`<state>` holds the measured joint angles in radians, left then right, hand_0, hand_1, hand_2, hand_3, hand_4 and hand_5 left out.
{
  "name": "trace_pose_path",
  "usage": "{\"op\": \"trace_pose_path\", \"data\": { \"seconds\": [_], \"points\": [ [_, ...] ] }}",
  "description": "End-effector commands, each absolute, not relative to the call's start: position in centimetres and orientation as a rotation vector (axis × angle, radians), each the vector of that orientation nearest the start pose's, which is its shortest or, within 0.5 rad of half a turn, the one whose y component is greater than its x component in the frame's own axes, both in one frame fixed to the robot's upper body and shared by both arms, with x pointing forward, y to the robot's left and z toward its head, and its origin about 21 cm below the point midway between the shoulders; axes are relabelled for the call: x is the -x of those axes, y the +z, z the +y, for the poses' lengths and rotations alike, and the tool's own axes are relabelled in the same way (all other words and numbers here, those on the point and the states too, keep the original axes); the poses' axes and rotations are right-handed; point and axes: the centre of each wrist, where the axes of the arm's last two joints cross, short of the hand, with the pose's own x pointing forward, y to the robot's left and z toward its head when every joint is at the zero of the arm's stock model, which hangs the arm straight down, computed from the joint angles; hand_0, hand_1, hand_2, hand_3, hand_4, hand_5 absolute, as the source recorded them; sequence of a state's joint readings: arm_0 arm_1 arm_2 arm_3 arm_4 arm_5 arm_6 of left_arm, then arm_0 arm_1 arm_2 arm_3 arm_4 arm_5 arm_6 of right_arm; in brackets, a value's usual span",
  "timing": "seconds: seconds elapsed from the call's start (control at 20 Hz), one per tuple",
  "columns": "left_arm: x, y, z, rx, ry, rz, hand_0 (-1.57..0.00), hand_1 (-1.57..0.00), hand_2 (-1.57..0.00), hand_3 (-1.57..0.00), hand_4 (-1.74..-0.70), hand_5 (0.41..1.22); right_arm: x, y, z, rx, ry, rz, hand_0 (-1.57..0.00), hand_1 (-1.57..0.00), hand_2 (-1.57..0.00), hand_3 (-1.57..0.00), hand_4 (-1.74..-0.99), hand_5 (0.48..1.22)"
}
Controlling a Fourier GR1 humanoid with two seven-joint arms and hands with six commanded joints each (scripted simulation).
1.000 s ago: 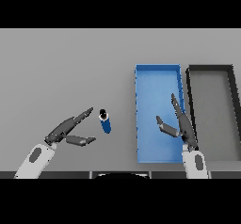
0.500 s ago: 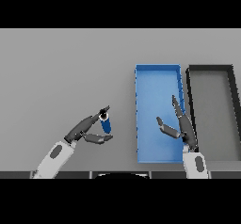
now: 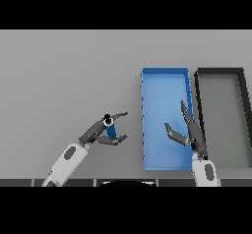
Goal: Pick up the blue pipe and place it into the blue bin.
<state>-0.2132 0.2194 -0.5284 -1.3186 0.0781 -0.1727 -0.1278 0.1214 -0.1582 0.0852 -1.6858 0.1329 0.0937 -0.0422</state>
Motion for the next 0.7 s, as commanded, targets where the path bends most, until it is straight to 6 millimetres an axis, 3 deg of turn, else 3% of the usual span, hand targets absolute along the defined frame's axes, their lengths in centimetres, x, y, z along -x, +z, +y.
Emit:
{"op": "trace_pose_path", "data": {
  "seconds": [0.0, 0.1, 0.25, 0.4, 0.65],
  "points": [
    [-26.5, -3.0, 15.3, 0.434, -0.715, -1.449, -0.09, -0.25, -0.39, -0.47, -1.31, 0.73, -21.9, 0.6, -25.2, 0.096, 0.333, -1.583, 0.0, 0.0, 0.0, 0.0, -1.319, 0.663],
    [-26.2, -2.8, 15.0, 0.475, -0.671, -1.467, -0.59, -0.71, -0.82, -0.84, -1.45, 0.906, -21.7, 0.5, -25.0, 0.093, 0.34, -1.603, 0.0, 0.0, 0.0, 0.0, -1.319, 0.666],
    [-25.9, -2.9, 14.2, 0.503, -0.675, -1.471, -1.07, -1.13, -1.18, -1.18, -1.59, 1.06, -22.0, 1.2, -25.1, 0.112, 0.341, -1.61, 0.0, 0.0, 0.0, 0.0, -1.31, 0.665],
    [-25.6, -2.8, 13.9, 0.479, -0.696, -1.498, -1.31, -1.35, -1.37, -1.35, -1.66, 1.139, -22.3, 1.1, -25.5, 0.124, 0.355, -1.599, 0.0, 0.0, 0.0, 0.0, -1.294, 0.666],
    [-25.8, -0.7, 12.4, 0.537, -0.676, -1.606, -1.49, -1.5, -1.51, -1.44, -1.7, 1.194, -22.4, 0.8, -25.0, 0.105, 0.349, -1.603, 0.0, 0.0, 0.0, 0.0, -1.279, 0.657]
  ]
}}
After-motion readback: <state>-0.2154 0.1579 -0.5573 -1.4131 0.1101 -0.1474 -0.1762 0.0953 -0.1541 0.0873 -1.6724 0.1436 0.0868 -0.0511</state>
